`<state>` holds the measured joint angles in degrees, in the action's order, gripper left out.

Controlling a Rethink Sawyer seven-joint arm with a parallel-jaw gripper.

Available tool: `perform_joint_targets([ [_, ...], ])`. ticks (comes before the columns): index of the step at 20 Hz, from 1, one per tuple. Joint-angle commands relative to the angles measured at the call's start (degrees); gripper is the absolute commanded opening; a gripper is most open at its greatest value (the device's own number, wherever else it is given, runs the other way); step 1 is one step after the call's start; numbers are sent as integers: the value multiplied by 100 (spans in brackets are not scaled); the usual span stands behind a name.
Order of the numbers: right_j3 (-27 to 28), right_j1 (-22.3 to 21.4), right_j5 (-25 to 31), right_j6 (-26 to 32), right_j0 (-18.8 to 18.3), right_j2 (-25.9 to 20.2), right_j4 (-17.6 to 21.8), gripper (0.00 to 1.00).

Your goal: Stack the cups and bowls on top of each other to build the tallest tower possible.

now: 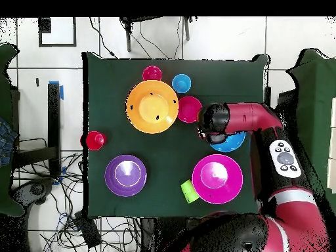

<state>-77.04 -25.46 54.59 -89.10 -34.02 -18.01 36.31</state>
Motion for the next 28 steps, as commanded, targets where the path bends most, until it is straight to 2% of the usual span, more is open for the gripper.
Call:
perform_joint_targets([
  [1, 276, 483, -419, 485, 204, -16, 562, 100],
  [11, 93, 239, -224, 643, 121, -94, 351, 100],
  [28, 161, 72, 143, 777, 155, -164, 205, 100],
])
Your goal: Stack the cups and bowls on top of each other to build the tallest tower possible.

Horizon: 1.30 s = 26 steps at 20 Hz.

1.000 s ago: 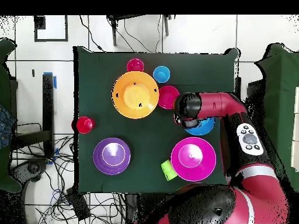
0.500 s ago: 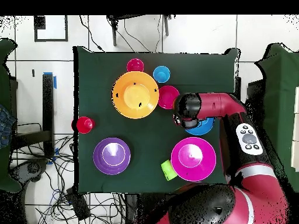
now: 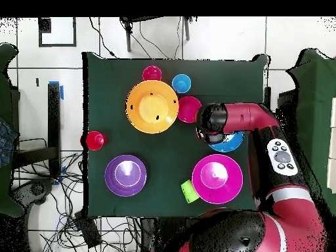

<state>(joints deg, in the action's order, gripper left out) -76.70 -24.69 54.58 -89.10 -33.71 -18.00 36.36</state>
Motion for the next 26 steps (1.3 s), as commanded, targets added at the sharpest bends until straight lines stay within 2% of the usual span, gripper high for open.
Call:
perform_joint_targets([
  [1, 120, -2, 128, 770, 120, -165, 202, 100],
  [19, 25, 102, -132, 731, 37, -198, 226, 100],
  [26, 121, 249, -291, 699, 58, -144, 378, 100],
])
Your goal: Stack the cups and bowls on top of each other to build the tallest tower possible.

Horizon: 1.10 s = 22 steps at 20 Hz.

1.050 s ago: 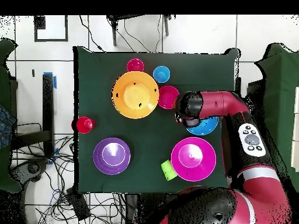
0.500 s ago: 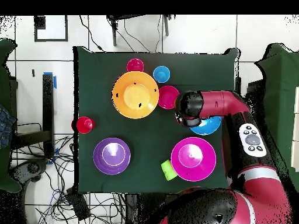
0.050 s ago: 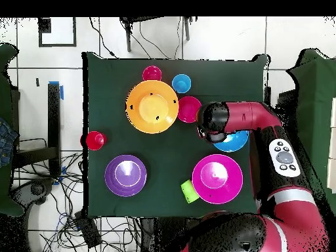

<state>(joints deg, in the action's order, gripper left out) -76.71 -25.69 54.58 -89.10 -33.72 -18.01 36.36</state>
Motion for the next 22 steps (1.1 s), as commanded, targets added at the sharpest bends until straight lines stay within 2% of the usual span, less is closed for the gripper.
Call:
perform_joint_targets([
  [1, 150, 406, -352, 665, 60, -133, 405, 100],
  [16, 384, 822, -775, 512, 152, -3, 637, 100],
  [22, 581, 907, -760, 579, 303, 271, 965, 100],
])
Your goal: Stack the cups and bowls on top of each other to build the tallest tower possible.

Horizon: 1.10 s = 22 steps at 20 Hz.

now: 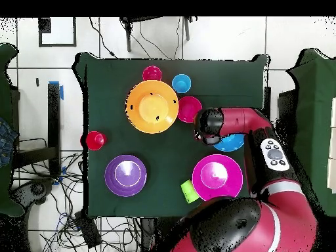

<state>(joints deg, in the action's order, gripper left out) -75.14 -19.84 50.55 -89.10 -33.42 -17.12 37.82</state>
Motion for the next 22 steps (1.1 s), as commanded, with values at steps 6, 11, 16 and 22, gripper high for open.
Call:
perform_joint_targets([
  [6, 370, 109, -304, 953, 162, 268, 1104, 100],
  [11, 325, -247, 23, 1542, 46, 239, 1150, 100],
  [16, 383, -171, 71, 1492, -2, 59, 1023, 0],
  [22, 121, -301, 79, 1311, 105, -45, 875, 0],
])
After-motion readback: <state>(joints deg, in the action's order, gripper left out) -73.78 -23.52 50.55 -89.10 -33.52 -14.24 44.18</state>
